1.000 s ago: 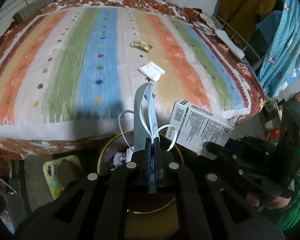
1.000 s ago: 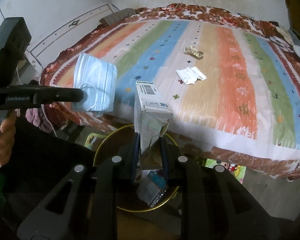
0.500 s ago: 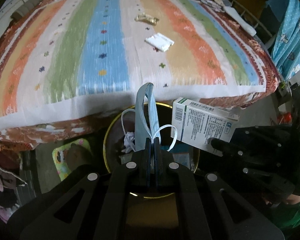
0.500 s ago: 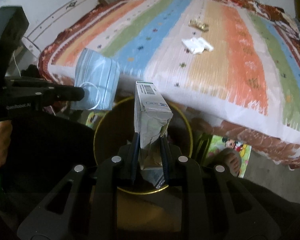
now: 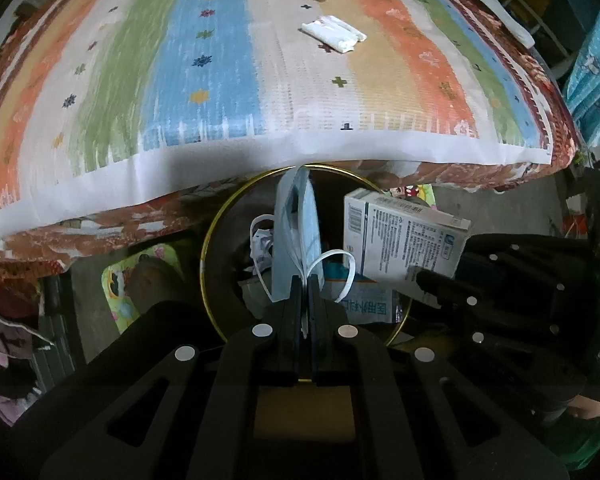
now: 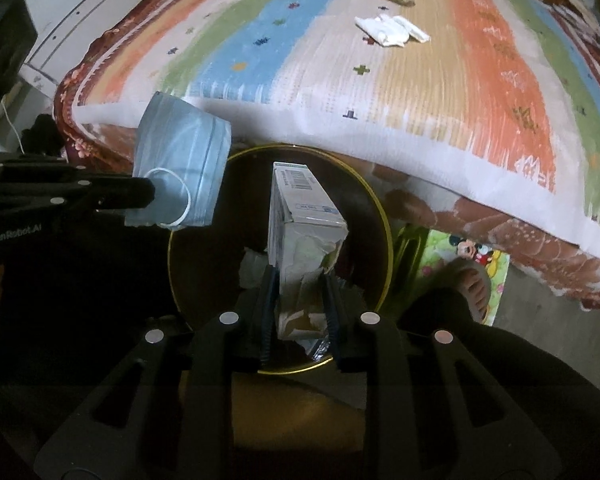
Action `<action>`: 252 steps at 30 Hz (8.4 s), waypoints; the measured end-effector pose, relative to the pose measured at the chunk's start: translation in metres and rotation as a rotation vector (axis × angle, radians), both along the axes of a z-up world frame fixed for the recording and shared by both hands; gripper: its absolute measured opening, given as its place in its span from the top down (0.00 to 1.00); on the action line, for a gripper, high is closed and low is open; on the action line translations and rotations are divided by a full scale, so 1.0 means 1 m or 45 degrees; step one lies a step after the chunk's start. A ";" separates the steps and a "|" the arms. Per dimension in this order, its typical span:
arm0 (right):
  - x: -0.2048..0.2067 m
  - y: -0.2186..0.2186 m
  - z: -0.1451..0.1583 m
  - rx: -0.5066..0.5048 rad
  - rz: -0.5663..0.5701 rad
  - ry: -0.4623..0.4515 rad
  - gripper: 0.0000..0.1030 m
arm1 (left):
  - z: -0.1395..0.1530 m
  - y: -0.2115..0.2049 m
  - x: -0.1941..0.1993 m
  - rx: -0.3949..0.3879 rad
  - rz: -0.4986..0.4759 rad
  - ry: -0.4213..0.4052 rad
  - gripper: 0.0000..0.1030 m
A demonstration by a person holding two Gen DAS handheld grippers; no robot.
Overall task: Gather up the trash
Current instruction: 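Open the left tool and the right tool to drop mask and box into the bin, then move the left tool and the right tool back toward the tissue and gold wrapper, then grasp the gold wrapper with the left tool while the right tool grasps the white tissue, then carry the gold wrapper with the left tool and the tissue with the right tool over the bin, then open the left tool and the right tool to drop wrapper and tissue into the bin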
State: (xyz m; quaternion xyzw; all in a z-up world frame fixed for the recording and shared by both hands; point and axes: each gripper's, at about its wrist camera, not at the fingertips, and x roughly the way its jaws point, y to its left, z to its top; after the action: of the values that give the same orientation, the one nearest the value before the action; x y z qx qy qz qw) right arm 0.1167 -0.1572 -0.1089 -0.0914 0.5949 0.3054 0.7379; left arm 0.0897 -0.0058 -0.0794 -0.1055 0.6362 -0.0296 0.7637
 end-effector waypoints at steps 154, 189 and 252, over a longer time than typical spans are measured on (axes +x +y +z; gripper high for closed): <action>0.243 0.070 0.025 0.041 -0.073 -0.351 0.93 | 0.006 0.104 0.319 -0.138 0.331 -0.266 0.90; 0.105 0.026 0.097 0.199 -0.057 -0.463 0.93 | 0.101 0.063 0.102 -0.058 0.143 -0.490 0.91; 0.011 0.016 -0.047 0.017 -0.114 0.100 0.93 | -0.051 0.009 0.009 -0.021 0.206 0.091 0.91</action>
State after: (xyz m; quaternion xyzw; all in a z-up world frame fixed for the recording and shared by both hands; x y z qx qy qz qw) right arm 0.1282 -0.1413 -0.1557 -0.0480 0.6248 0.2794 0.7275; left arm 0.0992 0.0034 -0.1303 -0.1639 0.6521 0.0308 0.7396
